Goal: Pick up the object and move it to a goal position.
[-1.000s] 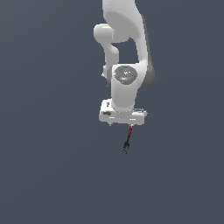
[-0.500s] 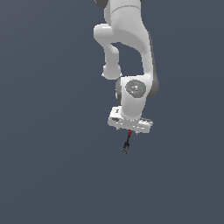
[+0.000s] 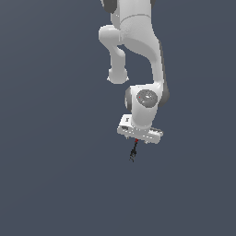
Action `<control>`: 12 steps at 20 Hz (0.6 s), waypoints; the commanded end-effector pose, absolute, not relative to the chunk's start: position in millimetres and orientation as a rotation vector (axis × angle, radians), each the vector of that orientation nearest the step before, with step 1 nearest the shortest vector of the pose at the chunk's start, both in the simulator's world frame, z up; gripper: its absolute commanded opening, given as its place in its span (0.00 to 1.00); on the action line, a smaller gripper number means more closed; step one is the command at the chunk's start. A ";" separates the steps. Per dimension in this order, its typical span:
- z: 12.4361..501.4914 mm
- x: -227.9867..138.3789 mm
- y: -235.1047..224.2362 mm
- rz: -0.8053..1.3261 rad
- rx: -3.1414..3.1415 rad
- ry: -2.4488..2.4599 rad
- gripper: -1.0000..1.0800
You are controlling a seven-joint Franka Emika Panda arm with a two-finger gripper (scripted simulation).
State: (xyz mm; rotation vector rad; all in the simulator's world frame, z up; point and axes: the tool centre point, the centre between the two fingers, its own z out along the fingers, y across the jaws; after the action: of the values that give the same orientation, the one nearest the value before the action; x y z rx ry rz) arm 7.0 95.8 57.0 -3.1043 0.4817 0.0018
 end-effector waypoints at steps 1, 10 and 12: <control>57.0 7.0 95.7 0.002 -3.104 0.482 0.96; 29.9 6.2 95.7 0.001 -3.104 0.485 0.96; 19.7 5.9 95.8 0.001 -3.104 0.486 0.96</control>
State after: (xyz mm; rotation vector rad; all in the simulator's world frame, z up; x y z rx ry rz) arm 6.3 95.9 27.5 -3.1038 0.4851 0.0003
